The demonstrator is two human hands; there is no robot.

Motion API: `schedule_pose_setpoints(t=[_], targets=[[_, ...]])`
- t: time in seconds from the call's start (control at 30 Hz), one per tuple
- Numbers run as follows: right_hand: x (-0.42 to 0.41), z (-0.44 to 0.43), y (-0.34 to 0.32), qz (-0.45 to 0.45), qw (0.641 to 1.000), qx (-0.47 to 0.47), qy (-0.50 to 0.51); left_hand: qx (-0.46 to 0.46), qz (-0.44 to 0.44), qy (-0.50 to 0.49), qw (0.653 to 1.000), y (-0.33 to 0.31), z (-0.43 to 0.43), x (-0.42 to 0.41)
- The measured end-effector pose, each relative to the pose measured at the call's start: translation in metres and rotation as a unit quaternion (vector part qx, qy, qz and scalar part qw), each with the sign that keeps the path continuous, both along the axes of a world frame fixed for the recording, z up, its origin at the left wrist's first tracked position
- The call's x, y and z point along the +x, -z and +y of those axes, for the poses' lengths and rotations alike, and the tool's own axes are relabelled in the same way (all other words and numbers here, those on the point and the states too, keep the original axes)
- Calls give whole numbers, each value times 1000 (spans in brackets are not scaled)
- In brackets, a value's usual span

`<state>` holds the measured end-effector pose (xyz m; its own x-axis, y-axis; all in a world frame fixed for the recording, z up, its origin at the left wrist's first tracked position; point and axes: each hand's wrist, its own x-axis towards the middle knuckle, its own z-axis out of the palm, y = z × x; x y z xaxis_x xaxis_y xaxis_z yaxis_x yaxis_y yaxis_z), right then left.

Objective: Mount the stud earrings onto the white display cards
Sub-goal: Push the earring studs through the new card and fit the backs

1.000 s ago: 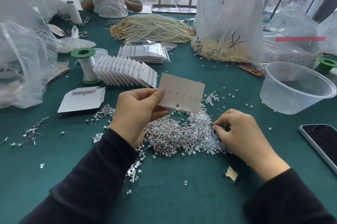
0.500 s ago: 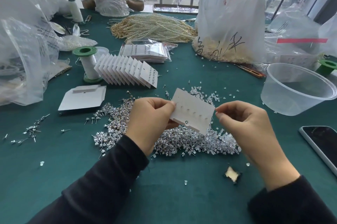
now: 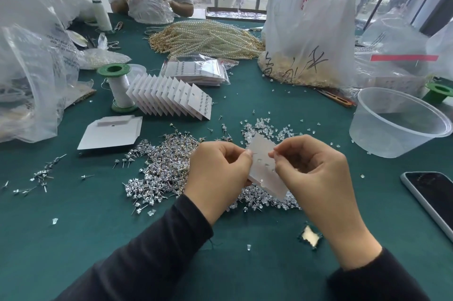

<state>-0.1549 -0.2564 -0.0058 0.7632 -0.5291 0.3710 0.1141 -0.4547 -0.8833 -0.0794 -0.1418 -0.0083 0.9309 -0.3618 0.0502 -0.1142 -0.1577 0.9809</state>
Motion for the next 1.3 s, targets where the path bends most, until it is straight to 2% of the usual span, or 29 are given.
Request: schedule_pose_setpoints(t=[0.13,0.33,0.57,0.93,1.1,1.3], targets=[[-1,5,-2,-14,1000,-18,0,26,-45,-1,999,3,-1,-2],[1,10,0,-48,998,-46,9,16,-48,5,999,2,-2,-3],[2,9,3,-52,998,-6,-25,21,-85,7,996,2,-1,-4],[4,12,8,-42,999,-8,-15,34,-118,14,992,5,-1,-5],[4,13,9,-35,999,0,-25,67,-178,13,982,3,1,-4],[4,13,9,-47,998,-21,-18,6,-68,36,997,1,0,0]])
